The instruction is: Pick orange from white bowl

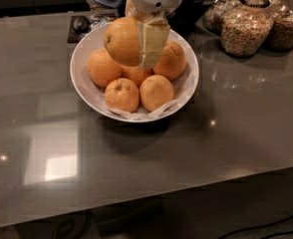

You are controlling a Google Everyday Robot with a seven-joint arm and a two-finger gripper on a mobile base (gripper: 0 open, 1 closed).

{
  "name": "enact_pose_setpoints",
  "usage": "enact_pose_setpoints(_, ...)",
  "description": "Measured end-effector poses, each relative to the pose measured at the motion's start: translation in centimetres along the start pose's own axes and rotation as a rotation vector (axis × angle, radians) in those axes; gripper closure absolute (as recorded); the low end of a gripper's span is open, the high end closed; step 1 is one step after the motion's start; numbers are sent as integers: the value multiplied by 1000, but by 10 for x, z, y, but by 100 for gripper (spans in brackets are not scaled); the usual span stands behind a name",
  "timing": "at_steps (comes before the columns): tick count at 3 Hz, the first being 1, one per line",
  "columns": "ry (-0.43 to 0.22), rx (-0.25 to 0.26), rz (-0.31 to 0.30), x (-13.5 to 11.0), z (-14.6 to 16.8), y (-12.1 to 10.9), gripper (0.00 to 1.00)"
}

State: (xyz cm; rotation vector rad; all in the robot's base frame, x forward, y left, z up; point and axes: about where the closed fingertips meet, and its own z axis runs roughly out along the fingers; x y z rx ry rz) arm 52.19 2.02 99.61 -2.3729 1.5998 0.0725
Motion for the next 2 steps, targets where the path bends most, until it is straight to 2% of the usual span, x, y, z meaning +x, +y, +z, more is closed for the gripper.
enact_pose_setpoints(1,-16,-13,77,-11,-18,38,100)
enact_pose_setpoints(2,-30,24,76,-15,-19,29,100)
